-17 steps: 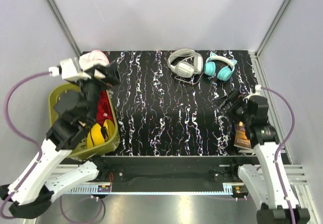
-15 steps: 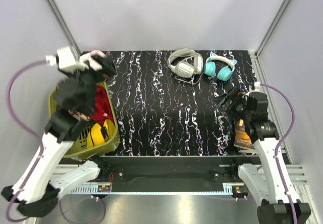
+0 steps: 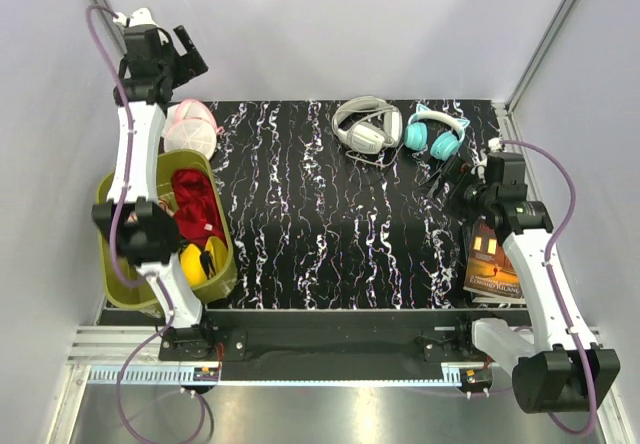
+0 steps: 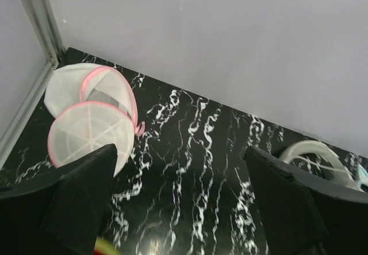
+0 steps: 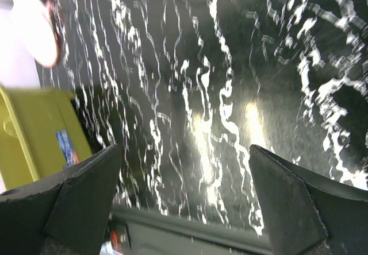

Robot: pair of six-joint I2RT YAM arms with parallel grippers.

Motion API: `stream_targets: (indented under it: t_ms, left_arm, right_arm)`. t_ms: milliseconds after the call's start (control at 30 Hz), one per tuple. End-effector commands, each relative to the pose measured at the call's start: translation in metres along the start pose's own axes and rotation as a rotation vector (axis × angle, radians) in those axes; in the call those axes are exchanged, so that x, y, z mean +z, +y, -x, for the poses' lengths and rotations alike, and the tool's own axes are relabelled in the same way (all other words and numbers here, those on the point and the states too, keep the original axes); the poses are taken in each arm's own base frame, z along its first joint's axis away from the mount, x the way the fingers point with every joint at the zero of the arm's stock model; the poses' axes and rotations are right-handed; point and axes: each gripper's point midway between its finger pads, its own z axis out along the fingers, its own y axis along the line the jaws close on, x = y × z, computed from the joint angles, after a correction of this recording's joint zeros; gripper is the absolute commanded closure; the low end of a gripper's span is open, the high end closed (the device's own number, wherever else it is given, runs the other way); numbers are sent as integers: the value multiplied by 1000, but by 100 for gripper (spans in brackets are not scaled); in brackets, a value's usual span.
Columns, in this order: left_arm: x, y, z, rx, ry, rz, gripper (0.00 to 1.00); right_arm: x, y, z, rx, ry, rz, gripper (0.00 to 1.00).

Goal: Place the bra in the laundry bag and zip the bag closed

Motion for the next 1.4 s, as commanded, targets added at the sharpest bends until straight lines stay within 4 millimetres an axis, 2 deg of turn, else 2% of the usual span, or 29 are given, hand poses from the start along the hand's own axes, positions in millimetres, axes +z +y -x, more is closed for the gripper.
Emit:
stream_targets:
  t_ms: [0,33,100,133,167,233,300,333,400,467,533,633,700,833,900,933,967,1133,1300,1367]
  left_arm:
    - [63,9,-13,-30,71,-1,1]
    - [87,17,-17,-42,73,18,1]
    - [110,32,-24,-24,59,81,1]
    - [113,35,-24,-8,39,108,1]
    - [115,45,-21,4,6,172,1]
    - [119,47,-24,-17,-20,197,1]
    - [113,37,-27,-55,-7,182,8]
    - [108,32,-30,-37,-5,190,7]
    - [97,22,-42,47,-18,256,1]
    - [95,25,-58,28,12,301,1]
    - [91,39,-68,-3,28,382,4]
    - [90,39,-80,-32,25,430,9]
    - [94,31,-88,-26,22,443,9]
    - [106,41,-103,-67,54,518,12]
    - [119,43,-114,-95,64,528,12]
    - [122,44,-113,-107,59,539,12]
    - [130,51,-125,-111,79,553,12]
    - [147,71,-154,-151,145,573,14]
    - [155,84,-165,-126,173,589,12]
    - [156,94,-180,-139,206,607,12]
  right_arm:
    - [-6,17,-15,-41,106,91,0]
    - [-6,17,-16,-40,112,97,0]
    - [-6,20,-13,-38,111,95,0]
    - [-9,23,-10,-37,108,91,0]
    - [-8,24,-8,-29,120,85,0]
    - [-14,32,-5,-11,141,86,0]
    - [-14,35,-6,21,171,82,0]
    - [-13,38,-6,38,193,82,0]
    - [-12,41,-7,57,214,76,0]
    - [-7,40,-9,81,251,55,0]
    - [-6,47,-7,85,273,58,0]
    - [-4,55,-7,104,289,72,0]
    - [-1,56,-9,116,302,69,0]
    - [0,59,-8,124,310,78,0]
    - [-1,60,-7,120,308,82,0]
    - [0,59,-7,116,309,79,0]
    - [1,58,-7,112,309,78,0]
    - [4,51,-13,105,325,64,0]
    - [6,49,-18,97,334,60,0]
    - [5,47,-19,92,334,58,0]
